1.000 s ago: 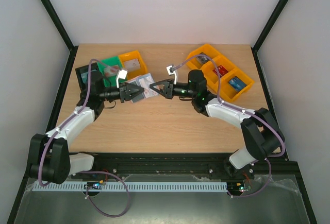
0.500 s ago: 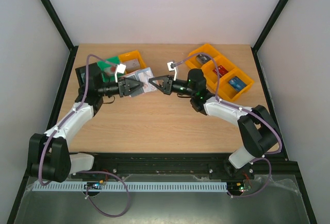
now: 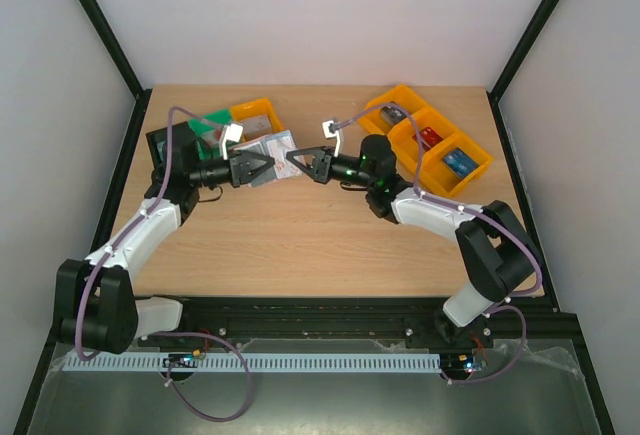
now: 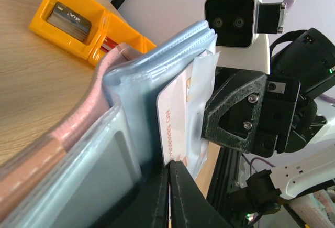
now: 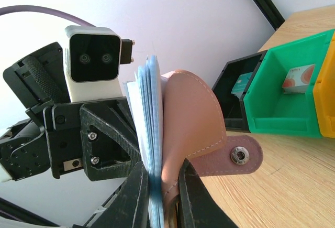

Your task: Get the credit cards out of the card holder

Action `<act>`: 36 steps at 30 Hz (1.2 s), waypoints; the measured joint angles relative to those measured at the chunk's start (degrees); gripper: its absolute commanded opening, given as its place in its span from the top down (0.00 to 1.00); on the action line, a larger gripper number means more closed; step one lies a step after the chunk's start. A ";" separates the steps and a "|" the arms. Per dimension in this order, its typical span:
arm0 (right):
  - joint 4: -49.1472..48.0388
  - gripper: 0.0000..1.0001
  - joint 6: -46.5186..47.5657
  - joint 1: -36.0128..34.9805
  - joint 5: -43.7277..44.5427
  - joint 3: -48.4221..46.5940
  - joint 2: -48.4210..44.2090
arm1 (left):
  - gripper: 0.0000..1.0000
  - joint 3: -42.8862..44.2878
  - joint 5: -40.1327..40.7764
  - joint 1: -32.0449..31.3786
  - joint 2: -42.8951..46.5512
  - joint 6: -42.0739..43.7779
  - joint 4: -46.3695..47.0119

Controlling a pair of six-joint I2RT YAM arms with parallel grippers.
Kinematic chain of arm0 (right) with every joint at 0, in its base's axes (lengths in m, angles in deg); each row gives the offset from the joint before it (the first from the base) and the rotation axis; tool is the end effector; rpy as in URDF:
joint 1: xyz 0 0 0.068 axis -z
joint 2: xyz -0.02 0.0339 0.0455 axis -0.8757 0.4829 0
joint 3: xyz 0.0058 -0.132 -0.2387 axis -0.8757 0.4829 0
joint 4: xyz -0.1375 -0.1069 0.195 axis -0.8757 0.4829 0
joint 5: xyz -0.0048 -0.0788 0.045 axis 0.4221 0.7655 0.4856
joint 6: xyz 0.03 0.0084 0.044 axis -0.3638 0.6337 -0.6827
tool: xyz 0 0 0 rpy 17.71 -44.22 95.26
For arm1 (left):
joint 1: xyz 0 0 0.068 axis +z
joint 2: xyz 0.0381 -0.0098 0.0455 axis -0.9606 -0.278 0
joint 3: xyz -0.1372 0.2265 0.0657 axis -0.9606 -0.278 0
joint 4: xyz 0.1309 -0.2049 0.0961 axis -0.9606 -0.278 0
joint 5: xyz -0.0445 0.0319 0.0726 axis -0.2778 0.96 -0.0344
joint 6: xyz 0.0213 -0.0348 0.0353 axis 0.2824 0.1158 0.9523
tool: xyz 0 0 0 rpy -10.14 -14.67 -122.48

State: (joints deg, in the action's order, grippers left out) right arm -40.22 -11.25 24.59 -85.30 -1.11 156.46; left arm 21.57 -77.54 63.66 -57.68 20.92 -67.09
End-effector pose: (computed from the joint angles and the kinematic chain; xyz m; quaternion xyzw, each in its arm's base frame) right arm 0.2682 0.2310 0.2737 -0.2578 0.6403 0.6348 0.3472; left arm 0.2642 -0.0789 0.2870 0.2049 0.7120 -0.5468 0.3900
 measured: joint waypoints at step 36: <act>-2.36 0.98 -0.35 -0.24 -4.94 10.56 14.27 | 0.98 -14.49 11.32 -2.84 -16.24 3.63 7.87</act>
State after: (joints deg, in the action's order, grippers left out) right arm -42.58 -11.60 24.35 -90.24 9.44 170.74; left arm 7.08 -66.22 60.82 -73.92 24.55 -59.22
